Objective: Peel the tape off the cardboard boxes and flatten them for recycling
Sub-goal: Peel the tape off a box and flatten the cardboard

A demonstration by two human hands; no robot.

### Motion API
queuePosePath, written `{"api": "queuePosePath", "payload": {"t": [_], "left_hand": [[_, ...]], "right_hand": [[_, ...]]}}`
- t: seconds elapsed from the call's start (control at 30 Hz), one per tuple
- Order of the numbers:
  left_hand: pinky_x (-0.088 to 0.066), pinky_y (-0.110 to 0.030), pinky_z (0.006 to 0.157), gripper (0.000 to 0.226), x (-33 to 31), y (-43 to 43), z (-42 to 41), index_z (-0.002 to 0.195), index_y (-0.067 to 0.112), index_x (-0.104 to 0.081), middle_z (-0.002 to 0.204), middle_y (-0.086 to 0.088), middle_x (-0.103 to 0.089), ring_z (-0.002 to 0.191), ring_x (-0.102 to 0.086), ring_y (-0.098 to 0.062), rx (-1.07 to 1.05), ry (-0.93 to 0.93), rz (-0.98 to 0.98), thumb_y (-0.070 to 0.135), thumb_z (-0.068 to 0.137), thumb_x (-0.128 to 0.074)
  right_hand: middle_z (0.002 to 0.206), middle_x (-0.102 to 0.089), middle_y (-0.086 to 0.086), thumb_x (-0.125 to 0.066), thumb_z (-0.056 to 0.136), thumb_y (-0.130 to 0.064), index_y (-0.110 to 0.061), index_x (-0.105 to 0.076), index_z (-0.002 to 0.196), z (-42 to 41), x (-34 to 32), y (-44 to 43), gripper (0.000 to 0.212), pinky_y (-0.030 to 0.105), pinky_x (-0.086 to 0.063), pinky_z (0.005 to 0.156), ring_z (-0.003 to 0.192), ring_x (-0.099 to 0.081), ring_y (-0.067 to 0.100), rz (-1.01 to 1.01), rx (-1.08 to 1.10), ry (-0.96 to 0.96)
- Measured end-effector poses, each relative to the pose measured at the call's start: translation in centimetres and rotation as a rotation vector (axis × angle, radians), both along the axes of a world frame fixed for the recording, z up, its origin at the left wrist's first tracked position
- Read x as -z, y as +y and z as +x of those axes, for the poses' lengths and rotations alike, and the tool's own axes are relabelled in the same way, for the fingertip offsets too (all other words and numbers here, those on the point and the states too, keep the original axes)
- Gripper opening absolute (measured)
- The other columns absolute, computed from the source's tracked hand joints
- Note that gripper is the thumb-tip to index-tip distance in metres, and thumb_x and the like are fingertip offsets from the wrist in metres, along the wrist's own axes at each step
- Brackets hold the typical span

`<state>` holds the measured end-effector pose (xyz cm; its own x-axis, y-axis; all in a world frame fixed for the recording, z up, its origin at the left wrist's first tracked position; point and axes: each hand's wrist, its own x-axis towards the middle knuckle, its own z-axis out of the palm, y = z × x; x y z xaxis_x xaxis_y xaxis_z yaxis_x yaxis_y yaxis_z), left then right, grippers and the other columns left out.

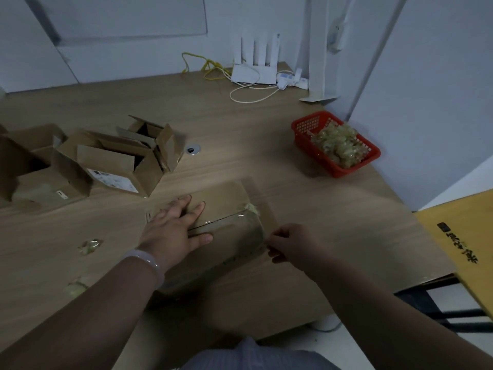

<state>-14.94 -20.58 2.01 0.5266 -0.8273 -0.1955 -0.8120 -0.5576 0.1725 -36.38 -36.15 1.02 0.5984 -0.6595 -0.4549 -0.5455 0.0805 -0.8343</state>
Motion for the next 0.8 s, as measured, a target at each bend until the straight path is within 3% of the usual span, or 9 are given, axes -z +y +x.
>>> {"api": "queuePosePath", "payload": {"t": [0.17,0.3,0.5,0.57,0.67,0.8], "left_hand": [[-0.011,-0.036,0.116,0.082,0.0,0.0,0.1,0.149,0.045,-0.011,0.16,0.011,0.004,0.146,-0.005,-0.018,0.011,0.014,0.033,0.073,0.08,-0.046],[-0.01,-0.033,0.116,0.082,0.1,0.0,0.1,0.149,0.045,-0.011,0.16,0.011,0.005,0.146,-0.003,-0.017,0.017,0.016,0.03,0.072,0.08,-0.047],[-0.006,-0.035,0.117,0.082,0.5,0.1,0.4,0.149,0.045,-0.008,0.16,0.01,0.007,0.147,0.003,-0.016,0.023,0.013,0.031,0.073,0.08,-0.045],[-0.007,-0.035,0.117,0.082,0.6,0.2,0.4,0.149,0.045,-0.008,0.16,0.01,0.007,0.147,0.003,-0.016,0.023,0.005,0.03,0.074,0.08,-0.045],[-0.006,-0.035,0.117,0.082,0.7,0.2,0.3,0.149,0.045,-0.008,0.16,0.011,0.007,0.147,0.003,-0.015,0.024,0.002,0.02,0.074,0.081,-0.044],[-0.004,-0.034,0.117,0.082,0.7,0.2,0.3,0.149,0.045,-0.008,0.16,0.011,0.008,0.147,0.005,-0.014,0.025,0.001,0.013,0.073,0.081,-0.044]], "right_hand": [[0.068,-0.067,0.007,-0.066,0.084,-0.02,-0.019,-0.06,0.064,1.6,-0.3,-0.7,0.02,0.05,-0.057,0.07,0.071,-0.069,0.029,-0.228,-0.051,-0.004],[0.07,-0.068,0.003,-0.061,0.088,-0.023,-0.023,-0.061,0.067,3.0,-0.7,-2.3,0.021,0.047,-0.057,0.071,0.07,-0.067,0.022,-0.31,-0.037,-0.005],[0.075,-0.068,-0.001,-0.061,0.089,-0.023,-0.025,-0.061,0.075,4.3,-0.8,-5.0,0.015,0.05,-0.058,0.073,0.077,-0.068,0.021,-0.283,0.12,-0.075],[0.083,-0.069,-0.001,-0.066,0.086,-0.03,-0.025,-0.066,0.082,4.1,-0.6,-5.4,0.007,0.048,-0.057,0.077,0.082,-0.067,0.02,-0.303,0.039,-0.041],[0.09,-0.07,-0.005,-0.068,0.084,-0.041,-0.023,-0.072,0.095,3.6,0.0,-4.8,0.022,0.043,-0.055,0.083,0.091,-0.066,0.018,-0.328,-0.083,0.006],[0.086,-0.07,-0.012,-0.073,0.081,-0.041,-0.027,-0.068,0.087,3.8,0.6,-3.4,0.016,0.032,-0.055,0.082,0.088,-0.066,0.008,-0.372,-0.03,-0.072]]}}
